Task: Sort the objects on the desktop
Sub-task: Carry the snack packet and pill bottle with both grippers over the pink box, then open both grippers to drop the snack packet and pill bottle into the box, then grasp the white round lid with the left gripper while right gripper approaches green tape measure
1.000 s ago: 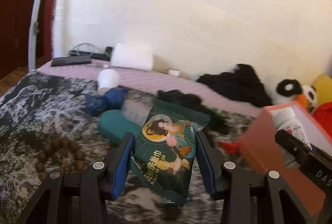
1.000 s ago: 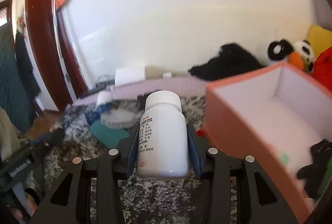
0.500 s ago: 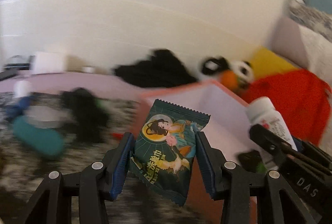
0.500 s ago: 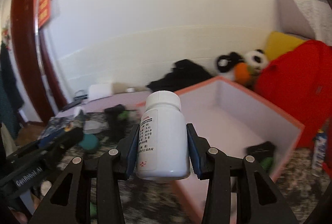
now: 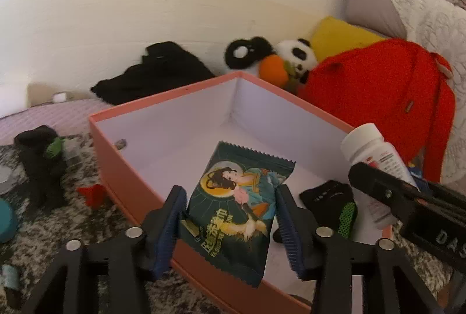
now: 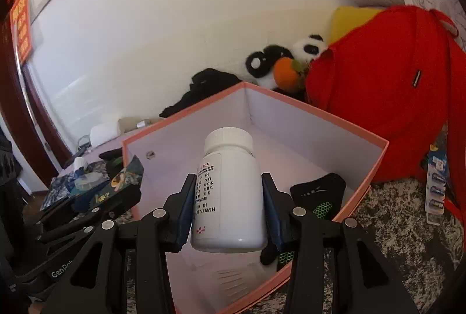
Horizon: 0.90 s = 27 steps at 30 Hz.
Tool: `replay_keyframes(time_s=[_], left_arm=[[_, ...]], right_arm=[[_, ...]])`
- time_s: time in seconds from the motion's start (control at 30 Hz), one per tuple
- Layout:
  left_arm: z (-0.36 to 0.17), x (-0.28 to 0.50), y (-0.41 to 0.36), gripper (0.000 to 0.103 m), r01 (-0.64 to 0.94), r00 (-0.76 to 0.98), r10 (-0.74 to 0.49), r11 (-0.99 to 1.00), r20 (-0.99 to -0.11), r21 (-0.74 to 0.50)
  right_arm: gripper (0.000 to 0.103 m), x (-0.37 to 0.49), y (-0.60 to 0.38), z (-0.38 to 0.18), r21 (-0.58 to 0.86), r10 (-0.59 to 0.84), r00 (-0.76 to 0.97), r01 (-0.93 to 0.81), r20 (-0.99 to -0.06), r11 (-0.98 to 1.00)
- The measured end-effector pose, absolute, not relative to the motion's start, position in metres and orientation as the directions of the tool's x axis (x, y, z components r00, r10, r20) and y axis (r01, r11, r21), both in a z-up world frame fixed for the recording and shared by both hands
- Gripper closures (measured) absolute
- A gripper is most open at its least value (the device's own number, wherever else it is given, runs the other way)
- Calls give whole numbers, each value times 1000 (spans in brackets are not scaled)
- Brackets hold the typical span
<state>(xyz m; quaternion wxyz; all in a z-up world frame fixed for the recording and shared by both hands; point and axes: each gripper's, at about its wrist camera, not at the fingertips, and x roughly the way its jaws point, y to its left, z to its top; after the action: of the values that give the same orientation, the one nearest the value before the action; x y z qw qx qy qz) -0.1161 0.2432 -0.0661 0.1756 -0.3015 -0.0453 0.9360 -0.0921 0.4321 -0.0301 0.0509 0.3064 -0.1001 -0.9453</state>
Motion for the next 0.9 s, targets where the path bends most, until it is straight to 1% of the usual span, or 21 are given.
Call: replay_keyframes(time_s=[0.03, 0.07, 0.1, 0.13, 0.17, 0.2, 0.33, 0.4, 0.5, 0.57, 0.63, 0.7, 0.83, 0.9], left_arm=[[-68, -116, 245, 38, -318, -751, 373, -928, -545, -196], [-69, -116, 245, 34, -321, -750, 381, -924, -541, -207], [-69, -116, 245, 26, -323, -748, 389, -921, -537, -218], [-69, -116, 244, 21, -320, -748, 390, -921, -536, -224], [-70, -116, 242, 17, -316, -749, 391, -920, -535, -230], [-69, -116, 240, 17, -306, -754, 385, -923, -533, -233], [-64, -111, 229, 17, -291, -756, 386, -921, -528, -258], [-58, -101, 219, 17, -282, -773, 365, -931, -520, -233], [-47, -82, 206, 16, -216, -839, 215, -975, -499, -57], [-43, -67, 190, 16, -166, -862, 133, -986, -489, 24], [-43, -49, 166, 14, -123, -879, 93, -992, -468, 34], [-43, -34, 142, 11, -79, -890, 58, -996, -452, 28], [-58, 5, 87, 11, 63, -899, -47, -998, -436, -23], [-71, 27, 64, 11, 109, -906, -71, -992, -418, -67]], right_arm=[[52, -93, 432, -30, 203, -135, -810, 20, -570, -979], [29, -94, 433, -30, 185, -111, -813, 5, -571, -983], [17, -94, 434, -30, 163, -73, -822, -25, -565, -986], [13, -91, 437, -28, 146, -42, -836, -46, -548, -988], [7, -89, 439, -26, 130, -13, -849, -66, -529, -989], [3, -86, 442, -23, 144, -26, -858, -56, -512, -988], [3, -74, 449, -15, 210, -84, -884, -17, -460, -978], [3, -70, 446, -11, 228, -115, -886, 11, -449, -974], [2, -66, 429, -6, 285, -185, -887, 63, -424, -956], [2, -65, 412, -4, 336, -278, -869, 140, -410, -931], [2, -66, 389, -2, 394, -390, -830, 229, -399, -890], [2, -61, 368, -3, 407, -445, -805, 283, -392, -869], [2, -50, 314, -5, 315, -442, -789, 328, -427, -891], [2, -46, 294, -9, 294, -447, -782, 345, -434, -891]])
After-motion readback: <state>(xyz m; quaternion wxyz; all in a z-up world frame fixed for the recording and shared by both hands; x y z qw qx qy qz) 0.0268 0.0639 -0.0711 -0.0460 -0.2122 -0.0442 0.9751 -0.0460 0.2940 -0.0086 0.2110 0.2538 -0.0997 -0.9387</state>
